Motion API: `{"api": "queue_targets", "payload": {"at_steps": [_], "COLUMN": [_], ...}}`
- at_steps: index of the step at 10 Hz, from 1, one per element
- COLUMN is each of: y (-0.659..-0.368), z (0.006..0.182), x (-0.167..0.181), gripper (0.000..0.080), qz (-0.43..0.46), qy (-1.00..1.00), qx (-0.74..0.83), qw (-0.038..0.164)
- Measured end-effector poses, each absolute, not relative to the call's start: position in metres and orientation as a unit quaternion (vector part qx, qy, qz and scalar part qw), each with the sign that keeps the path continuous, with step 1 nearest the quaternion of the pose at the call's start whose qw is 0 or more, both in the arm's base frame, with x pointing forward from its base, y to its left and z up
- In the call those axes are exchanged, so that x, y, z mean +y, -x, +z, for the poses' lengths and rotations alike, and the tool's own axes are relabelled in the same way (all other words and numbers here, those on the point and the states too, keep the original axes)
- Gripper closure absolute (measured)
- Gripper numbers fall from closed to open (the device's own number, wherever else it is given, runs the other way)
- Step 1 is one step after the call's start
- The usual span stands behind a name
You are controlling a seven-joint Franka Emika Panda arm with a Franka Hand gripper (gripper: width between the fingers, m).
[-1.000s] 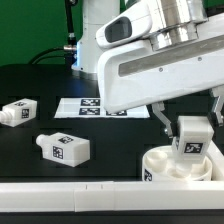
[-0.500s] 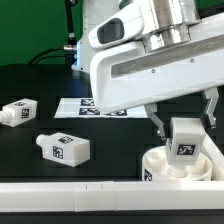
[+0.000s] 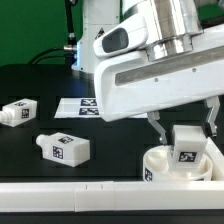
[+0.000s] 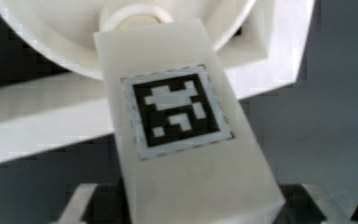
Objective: Assemble stool
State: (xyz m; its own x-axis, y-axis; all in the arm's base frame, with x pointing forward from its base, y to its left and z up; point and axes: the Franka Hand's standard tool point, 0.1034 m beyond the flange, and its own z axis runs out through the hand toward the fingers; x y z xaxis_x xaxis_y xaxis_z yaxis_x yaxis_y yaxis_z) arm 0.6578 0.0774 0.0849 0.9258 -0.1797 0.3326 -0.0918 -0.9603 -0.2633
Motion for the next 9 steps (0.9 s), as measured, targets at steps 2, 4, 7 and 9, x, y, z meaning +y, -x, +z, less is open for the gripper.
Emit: {"api": "queue_targets", "payload": {"at_steps": [2, 4, 7, 9], "y": [-0.655, -0.656, -0.655, -0.661], "z": [0.084, 0.084, 0.086, 0.101], "x": [0.076, 0.078, 0.079, 0.08], "gripper": [0.0439, 0.0439, 0.0439, 0.0188], "qz": [-0.18, -0.188, -0.158, -0.108], "qy": [0.974, 0.972, 0.975, 0.976], "qx": [0.069, 0.076, 0.081, 0.114], "qw": [0.12, 0.117, 0.132, 0.152]}}
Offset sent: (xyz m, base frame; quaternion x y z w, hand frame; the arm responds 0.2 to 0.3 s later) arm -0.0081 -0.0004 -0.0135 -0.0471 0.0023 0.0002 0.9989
